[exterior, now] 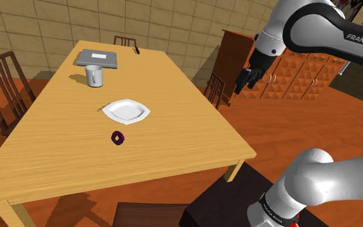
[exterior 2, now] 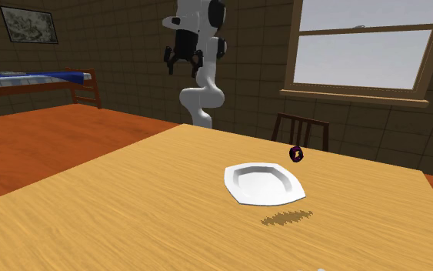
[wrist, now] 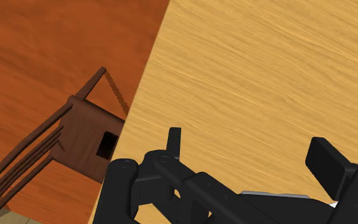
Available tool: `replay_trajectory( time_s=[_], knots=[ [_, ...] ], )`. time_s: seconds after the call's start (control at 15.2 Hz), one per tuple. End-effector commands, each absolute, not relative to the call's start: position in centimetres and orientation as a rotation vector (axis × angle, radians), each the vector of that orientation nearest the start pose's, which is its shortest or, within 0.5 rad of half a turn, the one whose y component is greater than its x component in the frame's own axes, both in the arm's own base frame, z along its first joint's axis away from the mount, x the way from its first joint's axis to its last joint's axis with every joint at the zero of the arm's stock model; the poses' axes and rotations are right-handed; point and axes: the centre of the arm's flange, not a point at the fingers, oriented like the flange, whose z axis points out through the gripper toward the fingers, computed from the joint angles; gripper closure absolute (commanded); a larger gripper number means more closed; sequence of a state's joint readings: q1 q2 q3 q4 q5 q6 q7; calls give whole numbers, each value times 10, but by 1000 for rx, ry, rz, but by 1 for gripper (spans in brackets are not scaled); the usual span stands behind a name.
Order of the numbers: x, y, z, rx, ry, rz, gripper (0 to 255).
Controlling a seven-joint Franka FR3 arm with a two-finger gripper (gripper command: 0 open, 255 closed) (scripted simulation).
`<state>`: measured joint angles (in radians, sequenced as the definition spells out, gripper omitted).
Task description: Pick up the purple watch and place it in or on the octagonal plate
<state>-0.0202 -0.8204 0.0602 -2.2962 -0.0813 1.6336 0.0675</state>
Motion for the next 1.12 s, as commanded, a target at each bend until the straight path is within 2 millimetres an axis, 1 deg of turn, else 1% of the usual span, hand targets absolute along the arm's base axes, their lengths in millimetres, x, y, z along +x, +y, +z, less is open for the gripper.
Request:
replay_trajectory(
  time_s=[0.0,1.06],
  knots=[
    [303,11,636,-3248,72,-265,0],
    [380,189,558,-3232,102,-297,0]
  ],
)
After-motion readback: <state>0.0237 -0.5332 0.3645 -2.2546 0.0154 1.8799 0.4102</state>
